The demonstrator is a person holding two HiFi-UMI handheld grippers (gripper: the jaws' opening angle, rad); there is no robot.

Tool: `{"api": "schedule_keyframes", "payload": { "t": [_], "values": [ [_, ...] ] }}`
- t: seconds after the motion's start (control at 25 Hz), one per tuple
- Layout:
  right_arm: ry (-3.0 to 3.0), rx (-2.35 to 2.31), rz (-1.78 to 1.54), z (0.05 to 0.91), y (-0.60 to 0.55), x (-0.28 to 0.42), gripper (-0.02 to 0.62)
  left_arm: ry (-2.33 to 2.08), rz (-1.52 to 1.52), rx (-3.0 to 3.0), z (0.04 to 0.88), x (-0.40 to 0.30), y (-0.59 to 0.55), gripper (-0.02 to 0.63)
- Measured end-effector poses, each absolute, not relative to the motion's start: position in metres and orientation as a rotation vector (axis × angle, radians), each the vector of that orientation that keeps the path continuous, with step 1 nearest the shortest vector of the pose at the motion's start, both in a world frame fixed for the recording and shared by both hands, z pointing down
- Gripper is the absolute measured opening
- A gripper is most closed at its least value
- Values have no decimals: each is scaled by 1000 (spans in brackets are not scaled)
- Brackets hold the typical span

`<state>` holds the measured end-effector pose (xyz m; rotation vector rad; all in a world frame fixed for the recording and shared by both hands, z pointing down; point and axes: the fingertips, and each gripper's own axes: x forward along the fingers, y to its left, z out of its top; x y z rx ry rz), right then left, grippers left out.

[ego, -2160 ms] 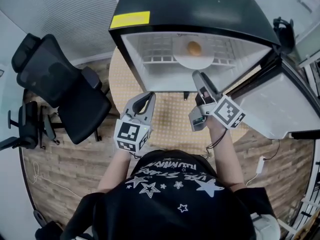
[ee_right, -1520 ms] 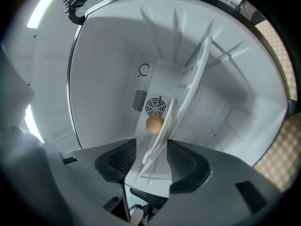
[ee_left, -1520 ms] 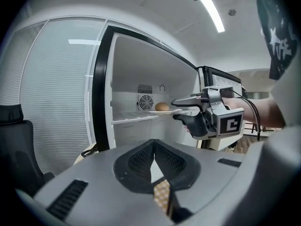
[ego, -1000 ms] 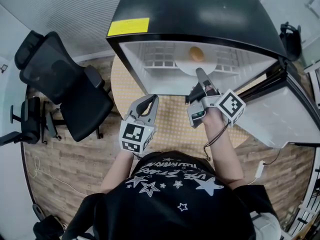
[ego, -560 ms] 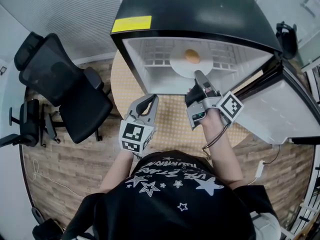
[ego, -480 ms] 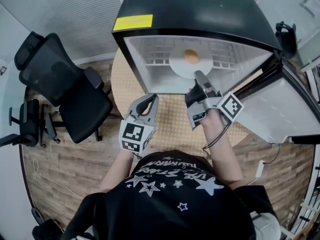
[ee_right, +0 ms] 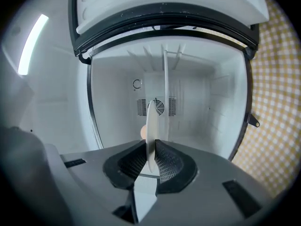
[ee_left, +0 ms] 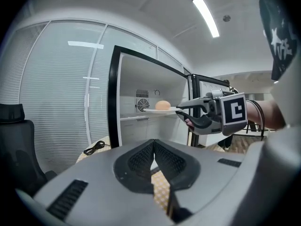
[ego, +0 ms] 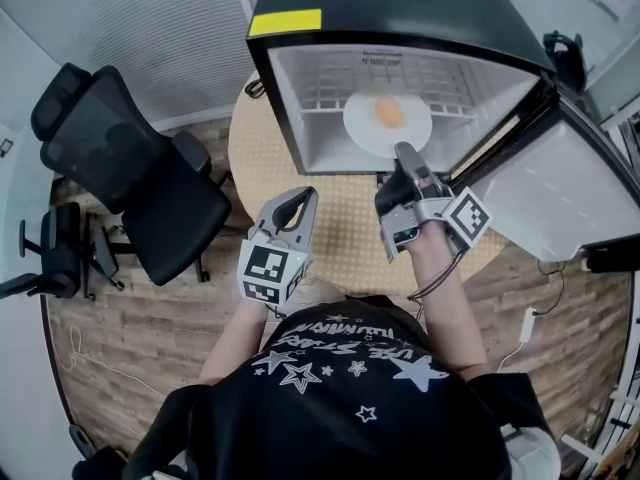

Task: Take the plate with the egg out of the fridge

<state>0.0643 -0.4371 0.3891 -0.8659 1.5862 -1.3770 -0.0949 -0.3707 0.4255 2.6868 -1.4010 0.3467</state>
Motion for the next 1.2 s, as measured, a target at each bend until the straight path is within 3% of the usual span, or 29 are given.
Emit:
{"api": "schedule_keyframes", "payload": {
  "t": [0.76, 1.2],
  "values": [
    [1474, -1014, -1324, 417, -291, 58, 60, -1145, 330, 2779, 448, -111, -272, 8],
    [1526, -964, -1320, 405, -268, 71, 60, -1200, 298, 2795, 430, -100, -254, 8]
  ]
}}
